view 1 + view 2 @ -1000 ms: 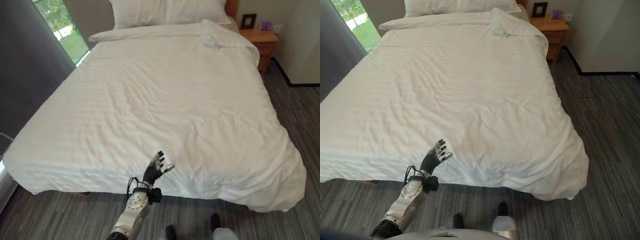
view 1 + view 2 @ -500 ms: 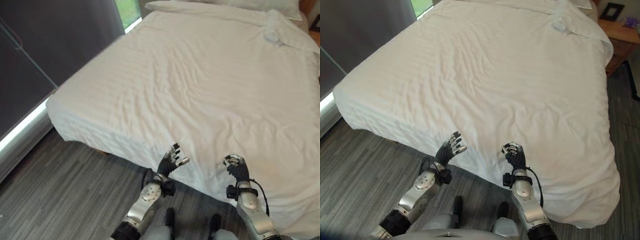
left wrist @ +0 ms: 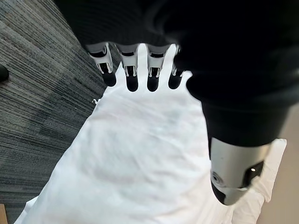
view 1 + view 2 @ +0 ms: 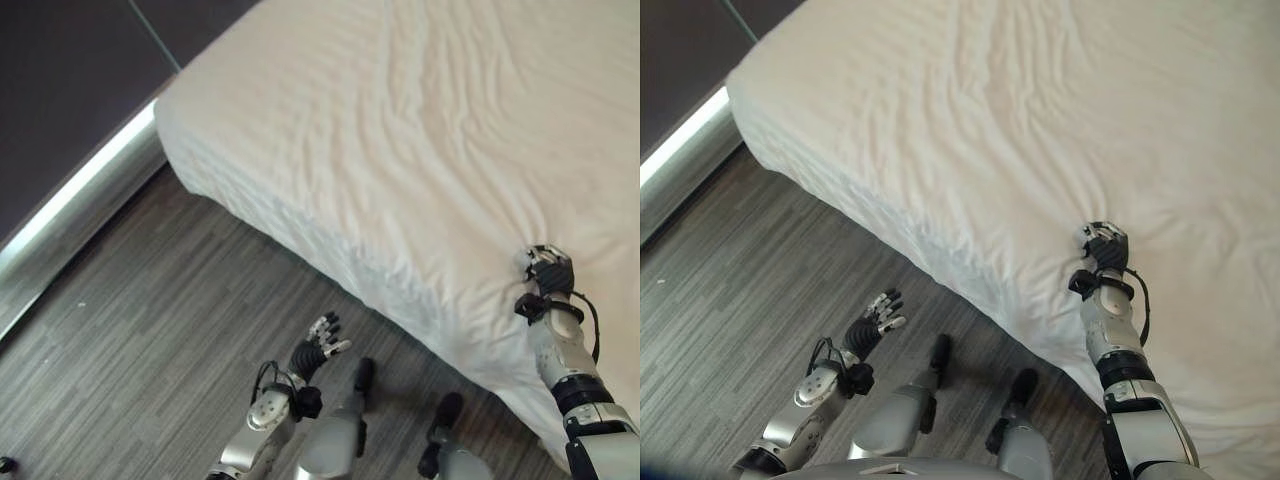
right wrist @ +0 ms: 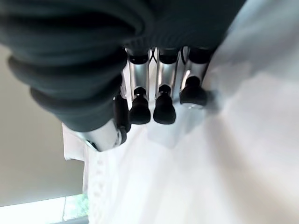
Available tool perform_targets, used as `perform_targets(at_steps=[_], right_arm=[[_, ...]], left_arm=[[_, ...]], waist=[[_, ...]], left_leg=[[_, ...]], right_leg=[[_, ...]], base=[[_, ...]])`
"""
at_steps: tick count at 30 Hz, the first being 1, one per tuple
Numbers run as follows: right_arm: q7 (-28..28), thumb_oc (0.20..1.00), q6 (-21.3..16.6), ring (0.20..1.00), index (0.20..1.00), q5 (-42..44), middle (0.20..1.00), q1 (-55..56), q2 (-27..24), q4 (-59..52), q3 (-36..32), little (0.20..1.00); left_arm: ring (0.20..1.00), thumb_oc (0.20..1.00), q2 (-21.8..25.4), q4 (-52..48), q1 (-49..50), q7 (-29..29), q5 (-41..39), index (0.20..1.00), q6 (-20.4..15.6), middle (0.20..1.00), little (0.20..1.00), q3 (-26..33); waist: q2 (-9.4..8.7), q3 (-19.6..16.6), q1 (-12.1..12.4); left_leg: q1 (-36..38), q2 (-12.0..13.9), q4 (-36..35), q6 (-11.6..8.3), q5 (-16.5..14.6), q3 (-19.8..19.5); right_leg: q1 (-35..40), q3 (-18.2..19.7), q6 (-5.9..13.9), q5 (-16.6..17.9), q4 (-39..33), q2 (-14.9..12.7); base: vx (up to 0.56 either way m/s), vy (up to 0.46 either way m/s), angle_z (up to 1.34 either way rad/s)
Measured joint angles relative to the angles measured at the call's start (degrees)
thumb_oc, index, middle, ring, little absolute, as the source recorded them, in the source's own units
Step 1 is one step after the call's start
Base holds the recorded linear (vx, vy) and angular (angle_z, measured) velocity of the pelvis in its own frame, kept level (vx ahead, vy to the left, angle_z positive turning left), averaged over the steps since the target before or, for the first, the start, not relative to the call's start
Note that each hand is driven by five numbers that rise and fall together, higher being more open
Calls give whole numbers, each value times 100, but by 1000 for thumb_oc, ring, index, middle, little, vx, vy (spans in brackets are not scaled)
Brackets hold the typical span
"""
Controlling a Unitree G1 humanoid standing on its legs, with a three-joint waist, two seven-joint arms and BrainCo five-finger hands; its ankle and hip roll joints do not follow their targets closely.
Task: Making the bed.
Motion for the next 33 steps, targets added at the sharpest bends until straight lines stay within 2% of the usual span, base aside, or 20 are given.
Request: perform_targets(at_steps=[2, 4, 9, 11, 13, 15, 18, 19, 21, 24, 27, 29, 30, 31, 32, 33], right_arm=[[207, 200, 5, 200, 200, -143, 200, 94, -45, -36, 58, 200], [504, 200, -20, 200, 200, -350, 200, 270, -151, -238, 70, 200], [804, 200, -45, 200, 200, -543, 200, 486, -247, -455, -6, 200], [875, 200, -71, 200, 200, -551, 200, 588, -253, -444, -139, 200], [872, 200, -108, 200, 200, -538, 200, 732, -291, -395, -440, 200], [861, 200, -131, 200, 200, -487, 200, 839, -471, -222, -710, 200], [724, 200, -124, 200, 200, -366, 200, 1178, -899, 153, -1280, 200], [662, 200, -72, 200, 200, -291, 200, 1344, -1049, 267, -1532, 200], [431, 200, 100, 200, 200, -205, 200, 1670, -1291, 526, -1988, 200], [216, 200, 410, 200, 200, -209, 200, 2089, -1533, 951, -2147, 200], [-37, 200, 503, 200, 200, -334, 200, 2832, -1640, -229, -2667, 200], [-342, 200, 475, 200, 200, -399, 200, 2800, -1754, -951, -2710, 200], [-495, 200, 405, 200, 200, -488, 200, 2850, -1809, -2072, -2707, 200], [-410, 200, 112, 200, 200, -406, 200, 2825, -1702, -2672, -2751, 200], [-378, 200, -27, 200, 200, -226, 200, 2694, -1539, -3120, -2720, 200], [-376, 200, -494, 200, 200, 153, 200, 2168, -1106, -3859, -2281, 200]], left_arm=[[1000, 1000, -16, 50, -91, -45, 7, 1000, -8, 1000, 1000, 38], [1000, 1000, -14, 51, -156, -79, 18, 1000, -12, 1000, 1000, 35], [1000, 1000, -20, 51, -177, -85, 59, 1000, -20, 1000, 1000, 48], [1000, 1000, -17, 50, -175, -78, 61, 1000, -19, 1000, 1000, 65], [1000, 1000, -18, 26, -170, -57, 61, 1000, -59, 1000, 1000, 144], [1000, 1000, -15, 13, -165, 14, 61, 1000, -73, 1000, 1000, 239], [1000, 1000, -10, 3, -146, 135, 60, 1000, -135, 1000, 1000, 311], [1000, 1000, -9, -3, -138, 157, 60, 1000, -138, 1000, 1000, 345], [1000, 1000, -27, -3, -125, 184, 60, 1000, -140, 1000, 1000, 418], [1000, 1000, -35, -10, -126, 192, 60, 1000, -140, 1000, 1000, 487], [1000, 1000, -101, -188, 23, 178, 59, 1000, -139, 1000, 1000, 681], [1000, 1000, -100, -244, 112, 151, 57, 1000, -130, 1000, 1000, 701], [1000, 1000, -111, -376, 237, 147, 56, 1000, -131, 1000, 1000, 641], [1000, 1000, -154, -431, 234, 120, 48, 1000, -134, 1000, 1000, 579], [1000, 1000, -226, -451, 257, 108, 43, 1000, -135, 1000, 1000, 501], [1000, 1000, -290, -389, 189, 60, 41, 1000, -128, 1000, 1000, 334]], waist=[[-100, 72, -154], [-163, 166, -162], [-133, 237, -436], [-122, 247, -472], [-95, 252, -491], [-54, 252, -612], [-11, 254, -704], [13, 256, -799], [67, 274, -830], [182, 295, -1030], [391, 332, -1365], [456, 321, -1451], [490, 310, -1503], [573, 258, -1503], [613, 237, -1490], [617, 222, -1487]], left_leg=[[4, 6, 0, -16, -14, 51], [12, 29, -2, -24, -36, 232], [81, 39, -3, -10, -61, 421], [161, 56, -3, 1, -119, 545], [250, 50, -5, -15, -188, 670], [272, 37, -8, -3, -205, 729], [327, 35, -23, 25, -252, 828], [339, 37, -6, 19, -267, 873], [378, 39, -8, 53, -265, 960], [435, 47, -9, 70, -287, 990], [604, 82, -40, 94, -346, 1127], [737, 132, -46, 16, -451, 1183], [811, 170, -44, -19, -490, 1217], [843, 189, -44, -11, -496, 1166], [842, 191, -45, -12, -497, 1092], [861, 225, -43, -44, -448, 1091]], right_leg=[[-53, 109, 3, 14, -8, -9], [-135, 305, -19, 19, -8, -1], [-159, 484, 7, 68, -10, 2], [-165, 602, 7, 68, -11, 9], [-156, 751, 8, 67, -12, -2], [-147, 803, 17, 73, -11, -12], [-146, 908, 22, 75, -12, -11], [-150, 929, 27, 69, -12, -5], [-162, 1032, 26, 72, -11, 2], [-130, 1062, 3, 89, -9, 30], [-35, 1178, -12, 105, -2, 68], [103, 1222, 6, 74, -6, 83], [147, 1249, 35, 22, -12, 135], [171, 1209, 0, -16, -13, 132], [195, 1175, -29, -33, -12, 144], [188, 1184, -25, 7, -11, 211]], base=[[-33, -67, -21], [-25, -52, -35], [8, -44, -19], [9, -25, -26], [16, -12, -34], [21, -9, -20], [40, -6, -15], [58, 0, -12], [38, -5, -22], [42, -12, -14], [33, -21, -24], [4, -20, -29], [28, 10, -10], [26, 9, 8], [32, 9, 12], [17, 5, 5]])
